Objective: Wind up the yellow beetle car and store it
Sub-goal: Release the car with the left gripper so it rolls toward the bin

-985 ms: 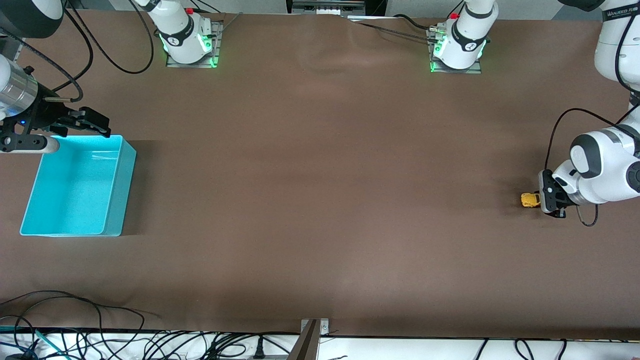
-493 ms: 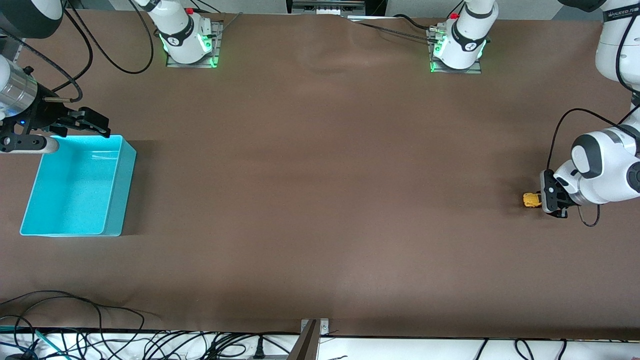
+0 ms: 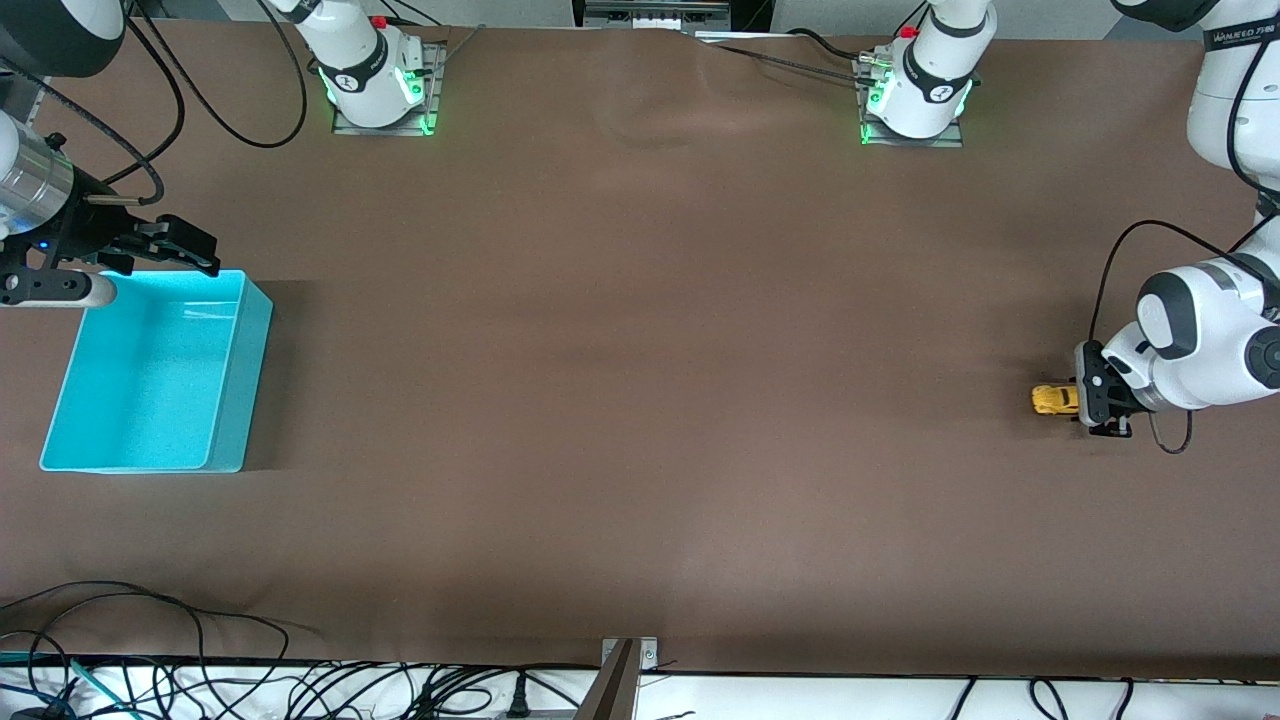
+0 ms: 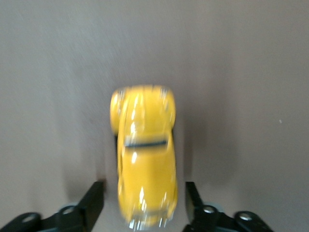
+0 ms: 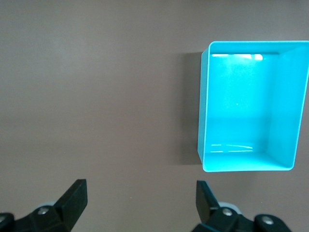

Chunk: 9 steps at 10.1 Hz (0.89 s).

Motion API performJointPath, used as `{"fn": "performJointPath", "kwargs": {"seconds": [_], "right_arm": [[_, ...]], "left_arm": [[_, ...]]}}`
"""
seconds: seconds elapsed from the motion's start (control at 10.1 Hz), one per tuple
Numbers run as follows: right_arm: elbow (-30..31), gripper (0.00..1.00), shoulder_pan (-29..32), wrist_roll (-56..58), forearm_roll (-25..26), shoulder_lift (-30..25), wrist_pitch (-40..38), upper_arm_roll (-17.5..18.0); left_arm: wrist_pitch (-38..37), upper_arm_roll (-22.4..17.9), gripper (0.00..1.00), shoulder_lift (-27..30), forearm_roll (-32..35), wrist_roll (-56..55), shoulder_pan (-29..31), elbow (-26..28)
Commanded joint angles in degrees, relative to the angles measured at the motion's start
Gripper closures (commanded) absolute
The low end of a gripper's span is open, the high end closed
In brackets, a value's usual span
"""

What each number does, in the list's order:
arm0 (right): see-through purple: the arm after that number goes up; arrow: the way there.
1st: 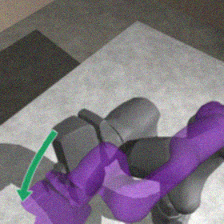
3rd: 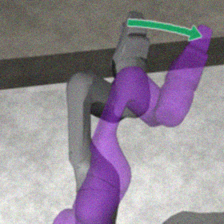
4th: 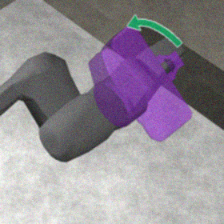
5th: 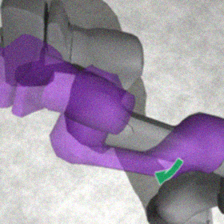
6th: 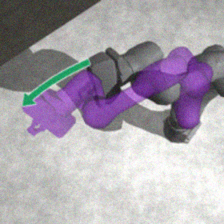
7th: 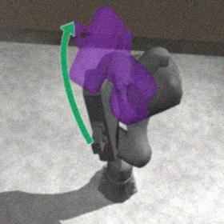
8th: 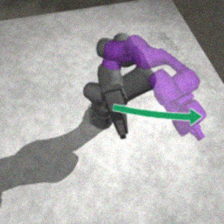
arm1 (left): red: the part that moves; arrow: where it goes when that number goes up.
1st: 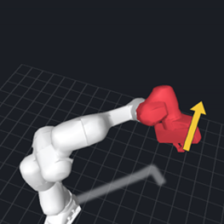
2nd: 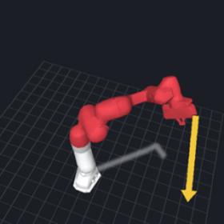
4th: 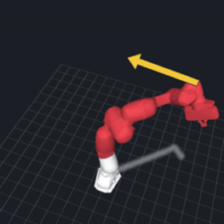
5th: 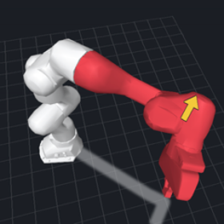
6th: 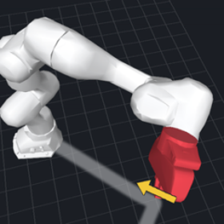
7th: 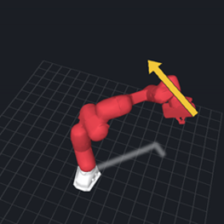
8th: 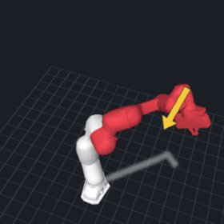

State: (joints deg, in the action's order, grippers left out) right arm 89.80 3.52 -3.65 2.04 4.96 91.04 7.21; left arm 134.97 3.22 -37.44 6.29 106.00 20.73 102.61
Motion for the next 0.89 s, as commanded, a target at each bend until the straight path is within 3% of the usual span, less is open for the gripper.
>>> {"fn": "performJointPath", "kwargs": {"seconds": [0.0, 0.3, 0.79], "right_arm": [[-1.03, 0.0, 0.09, 0.83, 0.16, 0.4, -0.07, -0.09], [-0.94, 0.0, 0.09, 0.83, 0.16, 0.4, -0.07, -0.09], [-0.85, 0.0, 0.09, 0.92, 0.69, 0.92, -0.42, -0.18]], "left_arm": [[-3.2, 2.23, 0.0, 2.72, 1.27, 0.18, 0.19, -1.96], [-4.97, 2.49, 0.0, 4.12, 0.66, -1.05, 0.1, -2.32], [-23.4, 2.76, 0.0, 5.8, -2.6, -10.53, 0.01, -11.97]]}}
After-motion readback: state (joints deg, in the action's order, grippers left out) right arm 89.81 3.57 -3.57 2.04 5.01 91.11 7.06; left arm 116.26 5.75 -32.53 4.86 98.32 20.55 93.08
